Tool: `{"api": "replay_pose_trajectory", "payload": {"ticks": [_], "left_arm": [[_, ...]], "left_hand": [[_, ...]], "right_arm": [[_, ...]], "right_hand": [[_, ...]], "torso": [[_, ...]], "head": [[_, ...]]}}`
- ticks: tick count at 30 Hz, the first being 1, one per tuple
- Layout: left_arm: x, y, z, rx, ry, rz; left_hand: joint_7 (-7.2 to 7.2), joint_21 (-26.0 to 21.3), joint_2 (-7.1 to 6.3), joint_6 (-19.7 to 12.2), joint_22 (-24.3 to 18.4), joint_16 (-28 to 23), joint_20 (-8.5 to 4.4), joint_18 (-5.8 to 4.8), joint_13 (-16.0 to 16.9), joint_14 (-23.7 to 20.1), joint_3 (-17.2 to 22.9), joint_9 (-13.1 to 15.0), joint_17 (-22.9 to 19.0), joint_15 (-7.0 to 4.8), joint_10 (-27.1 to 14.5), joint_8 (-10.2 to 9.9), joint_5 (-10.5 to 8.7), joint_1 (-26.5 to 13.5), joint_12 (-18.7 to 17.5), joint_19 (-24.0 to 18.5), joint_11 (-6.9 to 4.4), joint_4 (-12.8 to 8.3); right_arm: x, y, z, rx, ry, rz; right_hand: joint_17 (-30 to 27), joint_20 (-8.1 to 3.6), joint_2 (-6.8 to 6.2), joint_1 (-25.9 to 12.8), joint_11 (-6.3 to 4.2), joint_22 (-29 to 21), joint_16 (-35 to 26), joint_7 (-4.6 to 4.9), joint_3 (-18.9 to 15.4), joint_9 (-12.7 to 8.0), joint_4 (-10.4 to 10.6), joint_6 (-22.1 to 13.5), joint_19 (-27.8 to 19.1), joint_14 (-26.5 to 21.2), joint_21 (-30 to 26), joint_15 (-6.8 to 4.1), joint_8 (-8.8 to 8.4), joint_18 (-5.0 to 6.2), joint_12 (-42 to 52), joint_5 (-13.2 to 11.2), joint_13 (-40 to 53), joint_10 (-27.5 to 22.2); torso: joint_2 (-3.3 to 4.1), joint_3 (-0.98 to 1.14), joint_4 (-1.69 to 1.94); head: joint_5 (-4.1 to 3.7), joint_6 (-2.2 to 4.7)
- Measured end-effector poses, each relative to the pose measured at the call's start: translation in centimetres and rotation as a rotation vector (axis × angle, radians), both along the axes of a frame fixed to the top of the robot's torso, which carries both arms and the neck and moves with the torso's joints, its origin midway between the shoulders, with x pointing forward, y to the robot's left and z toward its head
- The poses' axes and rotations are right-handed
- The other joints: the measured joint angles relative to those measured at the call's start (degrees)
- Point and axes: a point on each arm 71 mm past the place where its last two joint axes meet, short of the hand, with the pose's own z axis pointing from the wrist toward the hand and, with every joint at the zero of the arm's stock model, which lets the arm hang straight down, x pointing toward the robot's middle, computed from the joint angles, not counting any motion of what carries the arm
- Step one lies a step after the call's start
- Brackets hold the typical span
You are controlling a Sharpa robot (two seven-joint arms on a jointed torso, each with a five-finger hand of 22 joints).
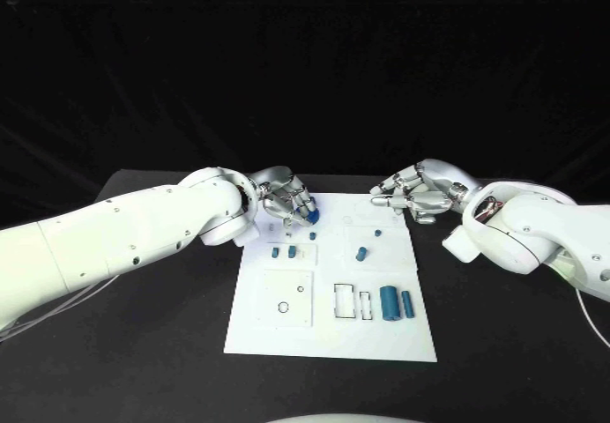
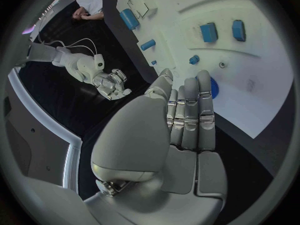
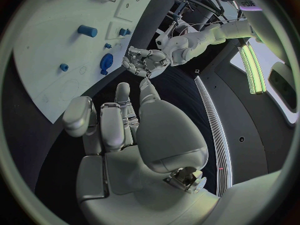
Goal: Assemble the parts on the task board
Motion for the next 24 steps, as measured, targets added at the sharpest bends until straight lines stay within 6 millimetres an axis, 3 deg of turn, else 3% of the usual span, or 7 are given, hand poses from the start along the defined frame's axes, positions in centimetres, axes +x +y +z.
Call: {"api": "replay_pose_trajectory", "payload": {"ticks": [3, 11, 15, 16, 18, 22, 24], "left_arm": [[-0.2, -1.0, -0.5, 0.021, -0.061, -0.057], [-0.2, -2.7, -1.3, 0.146, -0.192, -0.157], [-0.1, -3.2, -1.6, 0.206, -0.232, -0.183], [-0.1, -3.3, -1.7, 0.219, -0.239, -0.188], [-0.1, -3.4, -1.8, 0.243, -0.251, -0.194], [0.0, -3.5, -1.9, 0.291, -0.268, -0.198], [0.1, -3.5, -2.0, 0.313, -0.272, -0.198]], "left_hand": [[-0.15, -0.69, -0.72, 2.73, -1.02, -1.06, -0.07, 0.00, -5.40, 2.01, 1.77, -3.23, -2.54, -0.20, 3.19, -3.42, 0.00, 0.13, -4.29, 1.85, -0.05, -0.45], [-0.56, -0.53, -2.30, 4.98, -1.81, 1.07, -0.32, 0.01, -9.12, 6.72, 1.89, -5.69, -3.22, -0.78, 5.54, -5.98, 0.00, -2.05, -6.52, 6.12, -0.24, -0.56], [-0.88, 2.67, -2.39, 6.44, 0.12, 12.19, -0.79, 0.00, -10.40, 12.83, 1.56, -6.62, 6.82, -1.28, 7.29, -6.86, 0.00, -2.91, -7.33, 10.04, -0.80, -0.23], [-0.88, 5.64, -2.42, 6.80, 2.36, 15.20, -0.89, 0.00, -10.70, 14.05, 1.38, -6.86, 9.66, -1.34, 7.59, -7.16, 0.00, -3.37, -7.51, 11.38, -0.89, -0.05], [-0.93, 12.38, -2.38, 7.45, 7.44, 20.55, -1.03, -1.28, -11.31, 15.94, 1.37, -7.32, 14.67, -1.43, 8.06, -7.75, 0.00, -3.51, -7.99, 13.88, -0.97, -0.04], [-0.92, 20.68, -2.38, 8.71, 13.94, 26.08, -1.21, -2.33, -11.96, 17.81, 1.37, -7.81, 19.99, -1.58, 8.68, -8.24, 0.00, -3.51, -8.36, 16.40, -1.16, -0.05], [-1.05, 23.80, -2.38, 9.39, 16.39, 27.92, -1.35, -2.33, -12.16, 18.47, 1.37, -7.98, 21.76, -1.54, 9.08, -8.33, 0.00, -3.51, -8.50, 17.25, -1.17, -0.05]], "right_arm": [[0.0, 0.0, 0.0, 0.000, 0.000, 0.000], [0.0, 0.1, 0.0, 0.001, -0.001, 0.001], [0.0, 0.1, 0.0, 0.002, -0.001, 0.002], [0.0, 0.1, 0.0, 0.002, -0.001, 0.002], [0.0, 0.1, 0.0, 0.002, -0.001, 0.002], [0.0, 0.2, 0.0, 0.002, -0.001, 0.003], [0.0, 0.2, -0.1, 0.002, -0.001, 0.003]], "right_hand": [[0.00, 0.00, 0.00, 0.00, 0.00, 0.00, 0.00, 0.00, 0.00, 0.00, 0.00, 0.00, 0.00, 0.00, 0.00, 0.00, 0.00, 0.00, 0.00, 0.00, -0.06, 0.00], [0.00, 0.00, 0.30, 0.30, 0.00, 0.00, 0.00, 0.00, 0.00, 0.00, 0.00, 0.00, 0.00, 0.00, 0.00, 0.00, 0.00, 0.00, 0.00, 0.00, -0.06, 0.00], [0.00, 0.00, 0.30, 0.30, 0.00, 0.00, 0.00, 0.00, 0.00, 0.00, 0.00, 0.00, 0.00, 0.00, 0.00, 0.00, 0.00, 0.00, 0.00, 0.00, -0.06, 0.00], [0.00, 0.00, 0.30, 0.30, 0.00, 0.00, 0.00, 0.00, 0.00, 0.00, 0.00, 0.00, 0.00, 0.00, 0.00, 0.00, 0.00, 0.00, 0.00, 0.00, -0.06, 0.00], [0.01, 0.00, 0.30, 0.30, 0.00, 0.00, 0.00, 0.00, 0.00, 0.00, 0.00, 0.00, 0.00, 0.00, 0.00, 0.00, 0.00, 0.00, 0.00, 0.00, -0.06, 0.00], [0.01, 0.00, 0.30, 0.30, 0.00, 0.00, 0.00, 0.00, 0.01, 0.00, 0.00, 0.00, 0.00, 0.00, 0.00, 0.00, 0.00, 0.00, 0.00, 0.00, -0.06, 0.00], [0.00, 0.00, 0.30, 0.30, 0.00, 0.00, 0.00, 0.00, 0.01, 0.00, 0.00, 0.00, 0.00, 0.00, 0.00, 0.00, -0.01, 0.00, 0.00, 0.00, -0.06, 0.00]], "torso": [[0.01, 0.00, -0.05], [0.02, 0.00, -0.05], [0.02, 0.01, -0.05], [0.02, 0.01, -0.07], [0.02, 0.01, -0.09], [0.02, 0.02, -0.09], [0.02, 0.03, -0.08]], "head": [[-0.06, 0.02], [-0.26, 0.07], [-0.27, 0.02], [-0.27, 0.01], [-0.27, 0.01], [-0.27, 0.01], [-0.27, 0.00]]}}
